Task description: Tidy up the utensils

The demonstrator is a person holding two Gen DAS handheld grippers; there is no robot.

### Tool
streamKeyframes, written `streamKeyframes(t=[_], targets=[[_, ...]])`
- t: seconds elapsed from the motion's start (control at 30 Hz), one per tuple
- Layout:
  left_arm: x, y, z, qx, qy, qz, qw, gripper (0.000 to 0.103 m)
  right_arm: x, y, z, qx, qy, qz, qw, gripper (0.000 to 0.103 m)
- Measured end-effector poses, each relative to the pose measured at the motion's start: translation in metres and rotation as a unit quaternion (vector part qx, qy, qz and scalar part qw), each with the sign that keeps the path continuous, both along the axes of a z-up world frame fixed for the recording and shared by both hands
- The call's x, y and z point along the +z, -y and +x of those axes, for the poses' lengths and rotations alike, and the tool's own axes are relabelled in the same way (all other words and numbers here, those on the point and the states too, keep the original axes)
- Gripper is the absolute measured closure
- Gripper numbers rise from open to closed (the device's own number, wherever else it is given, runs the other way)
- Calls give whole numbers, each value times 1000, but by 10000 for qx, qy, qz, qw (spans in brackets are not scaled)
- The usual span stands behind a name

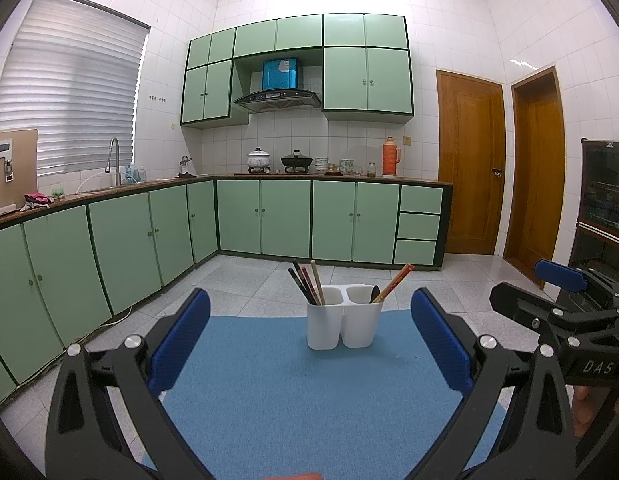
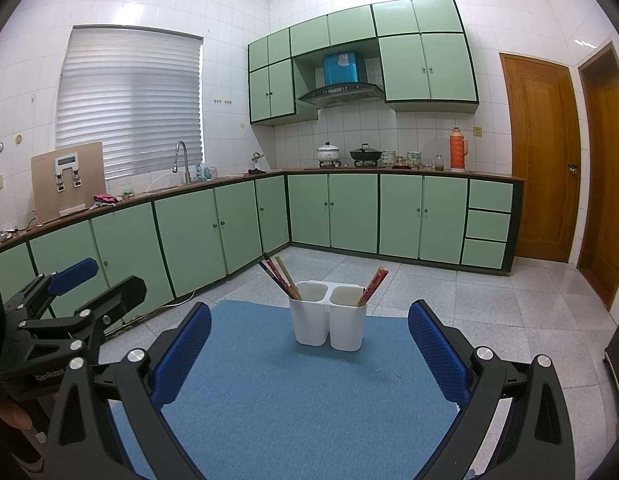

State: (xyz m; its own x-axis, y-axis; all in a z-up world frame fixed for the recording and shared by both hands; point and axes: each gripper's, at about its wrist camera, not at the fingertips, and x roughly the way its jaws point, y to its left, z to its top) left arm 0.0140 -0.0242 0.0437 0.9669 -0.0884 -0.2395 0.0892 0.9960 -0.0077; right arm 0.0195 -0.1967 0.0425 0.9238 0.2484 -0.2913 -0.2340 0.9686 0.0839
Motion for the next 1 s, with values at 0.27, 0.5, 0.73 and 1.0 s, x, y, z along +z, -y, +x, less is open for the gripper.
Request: streamKeyframes(t=[0.27,0.5,0.73,1.0], targets=[[1,-1,-1,0,1,-4,10000,6,0,0,-1,-4,1,2,10000,6],[0,-1,-1,-1,-1,-6,10000,5,-1,0,-1,-7,1,3,10000,6],[1,1,-2,-10,-9,-6,10000,6,-1,0,-1,-2,0,7,10000,6],[1,1,-3,-12,-18,-28,10000,6,-1,0,-1,-6,-2,3,10000,6]])
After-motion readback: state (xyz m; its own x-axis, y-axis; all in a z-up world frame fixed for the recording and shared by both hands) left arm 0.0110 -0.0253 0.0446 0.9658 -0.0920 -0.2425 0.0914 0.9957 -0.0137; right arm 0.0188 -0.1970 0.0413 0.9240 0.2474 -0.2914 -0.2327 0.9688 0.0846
